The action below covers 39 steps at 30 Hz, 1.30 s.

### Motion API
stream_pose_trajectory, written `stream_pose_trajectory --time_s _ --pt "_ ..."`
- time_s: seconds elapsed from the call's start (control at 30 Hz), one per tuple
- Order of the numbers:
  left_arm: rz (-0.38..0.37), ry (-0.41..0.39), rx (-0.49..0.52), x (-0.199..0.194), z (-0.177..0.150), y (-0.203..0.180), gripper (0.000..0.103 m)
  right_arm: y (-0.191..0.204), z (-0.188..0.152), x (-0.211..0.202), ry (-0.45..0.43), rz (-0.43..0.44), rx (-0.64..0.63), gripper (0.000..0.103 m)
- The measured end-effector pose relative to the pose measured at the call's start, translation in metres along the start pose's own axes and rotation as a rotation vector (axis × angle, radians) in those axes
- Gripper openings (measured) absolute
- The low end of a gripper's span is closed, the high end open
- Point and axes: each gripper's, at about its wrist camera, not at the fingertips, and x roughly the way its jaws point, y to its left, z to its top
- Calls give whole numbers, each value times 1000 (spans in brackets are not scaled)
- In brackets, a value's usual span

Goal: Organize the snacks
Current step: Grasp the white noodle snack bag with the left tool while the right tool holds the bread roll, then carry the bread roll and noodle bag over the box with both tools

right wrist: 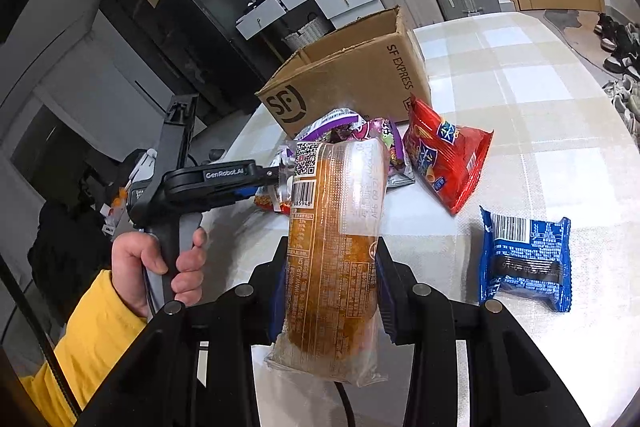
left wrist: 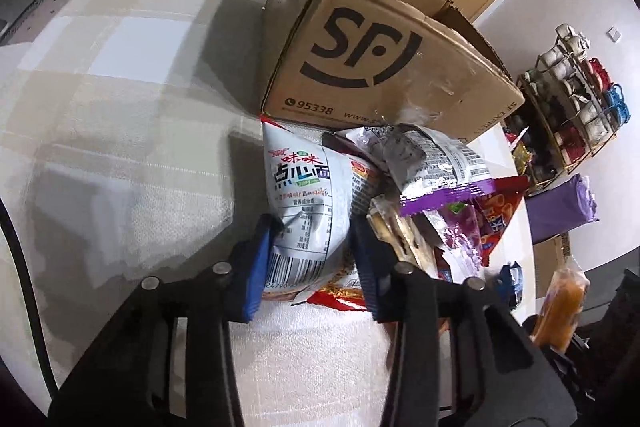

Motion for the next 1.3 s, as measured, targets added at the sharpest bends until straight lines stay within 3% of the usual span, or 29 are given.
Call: stream_pose_trajectory --time_s 0.3,0.57,0.67,0.87,1.03,1.3 --pt "28 3 -30 -20 -13 16 31 -2 1 -4 -27 -1 5 38" --pt "94 -60 -27 -67 -39 37 30 8 1 0 -28 5 -17 38" --pt "139 -112 19 -89 -52 27 30 13 -1 0 -36 7 -29 38" --pt "153 -196 131 -124 -98 -16 30 26 -4 1 -52 -5 -77 38" --pt "143 -246 200 -138 -137 -47 30 36 -9 5 -55 -23 -128 38" --pt "111 -298 249 -155 -159 -72 30 42 -13 11 -57 -41 -152 38"
